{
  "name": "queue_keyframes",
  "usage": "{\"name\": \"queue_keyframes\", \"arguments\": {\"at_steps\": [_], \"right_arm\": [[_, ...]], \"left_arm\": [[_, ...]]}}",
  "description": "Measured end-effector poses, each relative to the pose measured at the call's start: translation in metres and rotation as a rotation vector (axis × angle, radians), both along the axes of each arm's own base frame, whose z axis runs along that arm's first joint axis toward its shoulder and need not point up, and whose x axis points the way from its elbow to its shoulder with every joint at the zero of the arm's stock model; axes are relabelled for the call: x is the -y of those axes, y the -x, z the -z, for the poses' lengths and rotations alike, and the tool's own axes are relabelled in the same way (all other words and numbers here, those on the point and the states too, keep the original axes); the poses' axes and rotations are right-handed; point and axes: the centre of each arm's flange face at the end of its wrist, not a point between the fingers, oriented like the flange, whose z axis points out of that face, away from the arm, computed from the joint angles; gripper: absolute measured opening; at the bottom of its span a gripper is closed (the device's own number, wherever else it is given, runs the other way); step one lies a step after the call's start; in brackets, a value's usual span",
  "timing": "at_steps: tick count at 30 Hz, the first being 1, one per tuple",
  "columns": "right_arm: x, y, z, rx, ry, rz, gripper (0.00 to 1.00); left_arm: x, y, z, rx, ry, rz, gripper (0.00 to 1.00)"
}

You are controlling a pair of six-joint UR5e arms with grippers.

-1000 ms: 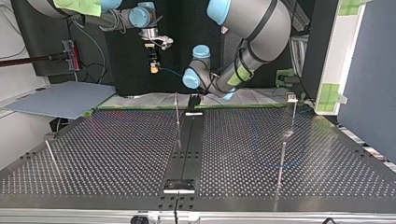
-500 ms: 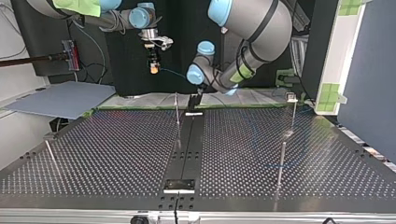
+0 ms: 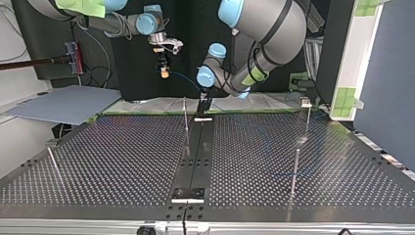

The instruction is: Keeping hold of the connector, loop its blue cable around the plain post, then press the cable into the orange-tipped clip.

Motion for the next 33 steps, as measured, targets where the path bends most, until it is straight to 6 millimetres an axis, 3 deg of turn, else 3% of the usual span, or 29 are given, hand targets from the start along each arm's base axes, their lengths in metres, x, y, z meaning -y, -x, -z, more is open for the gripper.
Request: {"name": "queue_keyframes", "arguments": {"at_steps": [6, 8, 9, 11, 12, 14, 15, 17, 33], "right_arm": [[0.0, 0.0, 0.0, -0.006, -0.001, -0.008, 0.0], [-0.001, -0.001, 0.0, -0.008, 0.0, -0.009, 0.0], [-0.001, -0.001, 0.0, -0.008, 0.0, -0.009, 0.0], [0.0, -0.001, 0.0, -0.008, 0.001, -0.009, 0.0], [0.0, -0.001, 0.0, -0.008, 0.001, -0.009, 0.0], [0.0, -0.001, 0.0, -0.008, 0.002, -0.01, 0.0], [0.0, -0.001, 0.0, -0.008, 0.002, -0.01, 0.0], [0.0, -0.001, 0.0, -0.008, 0.002, -0.01, 0.0], [0.005, 0.003, -0.001, -0.008, 0.008, 0.003, 0.0]], "left_arm": [[0.005, 0.002, 0.0, -0.035, 0.073, 0.018, 0.96], [0.007, 0.003, 0.001, -0.046, 0.097, 0.025, 0.82], [0.009, 0.004, 0.001, -0.053, 0.113, 0.031, 0.82], [0.012, 0.006, 0.001, -0.064, 0.138, 0.04, 0.58], [0.014, 0.007, 0.001, -0.07, 0.154, 0.045, 0.58], [0.017, 0.008, 0.0, -0.078, 0.179, 0.054, 0.25], [0.019, 0.009, 0.0, -0.084, 0.196, 0.059, 0.25], [0.021, 0.01, 0.0, -0.092, 0.219, 0.063, 0.05], [0.019, 0.021, 0.004, -0.068, 0.306, -0.001, 0.05]]}}
